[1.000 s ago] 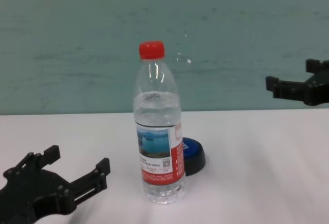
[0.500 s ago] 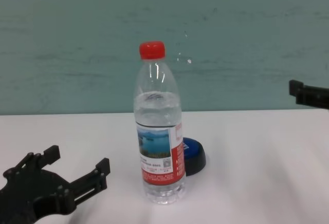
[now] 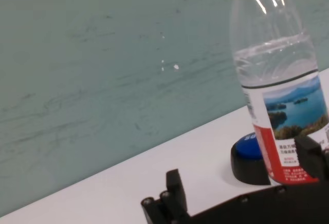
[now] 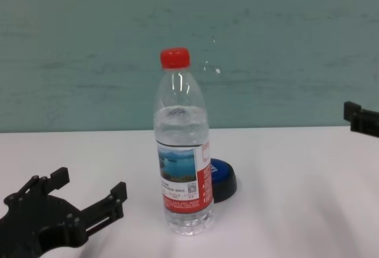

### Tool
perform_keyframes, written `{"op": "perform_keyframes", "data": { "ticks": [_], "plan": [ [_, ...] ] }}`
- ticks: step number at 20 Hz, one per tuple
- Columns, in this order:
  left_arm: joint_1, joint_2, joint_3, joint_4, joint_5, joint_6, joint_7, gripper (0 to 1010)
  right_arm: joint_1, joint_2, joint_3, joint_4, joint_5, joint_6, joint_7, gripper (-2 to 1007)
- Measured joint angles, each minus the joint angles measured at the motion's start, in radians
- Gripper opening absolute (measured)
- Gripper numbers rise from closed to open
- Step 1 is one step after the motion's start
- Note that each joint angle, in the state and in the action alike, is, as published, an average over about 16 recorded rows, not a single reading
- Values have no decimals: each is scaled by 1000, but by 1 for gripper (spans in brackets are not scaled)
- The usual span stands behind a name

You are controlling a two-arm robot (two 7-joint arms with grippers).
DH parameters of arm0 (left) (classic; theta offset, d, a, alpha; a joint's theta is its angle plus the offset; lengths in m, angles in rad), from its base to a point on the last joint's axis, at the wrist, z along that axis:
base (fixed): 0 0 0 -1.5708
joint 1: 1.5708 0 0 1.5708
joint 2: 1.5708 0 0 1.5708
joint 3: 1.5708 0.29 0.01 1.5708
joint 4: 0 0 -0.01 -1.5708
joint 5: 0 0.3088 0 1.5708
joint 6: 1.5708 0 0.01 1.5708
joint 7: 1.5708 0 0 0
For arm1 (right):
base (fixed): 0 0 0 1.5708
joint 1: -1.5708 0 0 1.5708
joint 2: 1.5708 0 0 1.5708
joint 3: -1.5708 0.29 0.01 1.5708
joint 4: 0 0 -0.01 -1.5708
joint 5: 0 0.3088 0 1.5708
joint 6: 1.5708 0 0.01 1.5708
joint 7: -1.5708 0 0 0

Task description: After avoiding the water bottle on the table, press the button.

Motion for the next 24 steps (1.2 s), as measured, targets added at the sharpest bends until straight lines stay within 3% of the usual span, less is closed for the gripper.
{"op": "perform_keyframes", "data": {
  "ticks": [6,15,19,24],
  "plan": [
    [0,0,0,0,0,0,0,1000,-1,-40,-18,28,-44,-17,-14,1004],
    [0,0,0,0,0,0,0,1000,40,-89,-62,108,-122,-26,-16,1004],
    [0,0,0,0,0,0,0,1000,52,-96,-74,133,-136,-37,4,1004],
    [0,0,0,0,0,0,0,1000,60,-88,-86,150,-132,-64,44,1004]
  ]
}}
